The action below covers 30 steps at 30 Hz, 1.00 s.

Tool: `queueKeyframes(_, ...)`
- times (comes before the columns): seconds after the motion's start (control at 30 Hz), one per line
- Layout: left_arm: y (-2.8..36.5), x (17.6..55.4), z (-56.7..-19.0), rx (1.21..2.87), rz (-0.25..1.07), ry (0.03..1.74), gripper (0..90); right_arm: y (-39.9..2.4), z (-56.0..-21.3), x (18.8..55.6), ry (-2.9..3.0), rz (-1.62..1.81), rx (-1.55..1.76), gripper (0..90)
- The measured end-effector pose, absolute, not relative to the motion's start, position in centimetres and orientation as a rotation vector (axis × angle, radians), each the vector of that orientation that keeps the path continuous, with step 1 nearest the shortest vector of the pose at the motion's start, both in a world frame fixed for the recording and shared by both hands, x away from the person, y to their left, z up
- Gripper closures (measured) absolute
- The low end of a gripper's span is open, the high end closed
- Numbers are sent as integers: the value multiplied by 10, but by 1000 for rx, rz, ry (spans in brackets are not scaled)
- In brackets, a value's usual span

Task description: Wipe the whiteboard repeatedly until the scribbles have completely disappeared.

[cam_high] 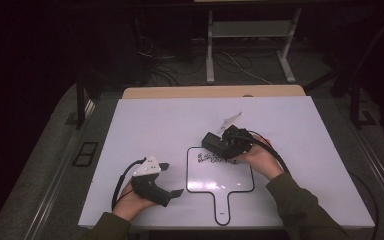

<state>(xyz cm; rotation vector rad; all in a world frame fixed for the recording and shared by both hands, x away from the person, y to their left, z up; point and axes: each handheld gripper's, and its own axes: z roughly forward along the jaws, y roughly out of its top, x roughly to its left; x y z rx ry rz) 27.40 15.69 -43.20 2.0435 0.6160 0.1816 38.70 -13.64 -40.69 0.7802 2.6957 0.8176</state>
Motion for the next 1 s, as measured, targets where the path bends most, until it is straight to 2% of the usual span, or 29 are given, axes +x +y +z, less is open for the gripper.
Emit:
queueKeyframes(0.5,157,274,-432,2045,179,615,0,-130,-425,394,2690,743,735,388)
queueKeyframes(1.0,156,274,-433,2053,178,609,0,-123,-425,387,2685,728,692,388)
